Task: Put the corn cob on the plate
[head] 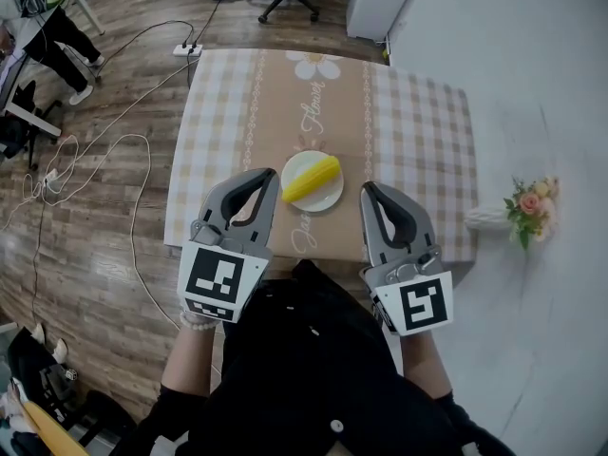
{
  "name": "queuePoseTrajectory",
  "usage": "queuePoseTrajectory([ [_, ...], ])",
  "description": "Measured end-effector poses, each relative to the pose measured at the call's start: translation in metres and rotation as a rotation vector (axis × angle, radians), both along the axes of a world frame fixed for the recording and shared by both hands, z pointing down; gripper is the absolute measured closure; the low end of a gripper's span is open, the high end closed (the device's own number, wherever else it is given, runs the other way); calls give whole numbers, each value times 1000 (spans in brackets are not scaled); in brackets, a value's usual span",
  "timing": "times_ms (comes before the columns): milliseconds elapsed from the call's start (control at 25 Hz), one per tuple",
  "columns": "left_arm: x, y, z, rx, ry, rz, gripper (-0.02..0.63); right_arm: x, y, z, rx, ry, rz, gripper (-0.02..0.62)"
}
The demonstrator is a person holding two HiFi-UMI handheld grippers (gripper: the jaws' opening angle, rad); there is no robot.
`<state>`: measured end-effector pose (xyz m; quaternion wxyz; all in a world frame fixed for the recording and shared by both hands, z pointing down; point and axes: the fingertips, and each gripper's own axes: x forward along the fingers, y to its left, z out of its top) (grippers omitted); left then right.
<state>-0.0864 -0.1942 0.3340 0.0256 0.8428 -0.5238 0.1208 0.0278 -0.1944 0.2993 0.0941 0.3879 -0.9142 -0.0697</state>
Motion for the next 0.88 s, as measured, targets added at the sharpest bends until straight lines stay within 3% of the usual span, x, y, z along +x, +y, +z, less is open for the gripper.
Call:
queuePoseTrajectory([
  [880, 9, -1, 1, -1, -12, 21, 592, 0, 3, 2, 3, 39, -7, 554],
])
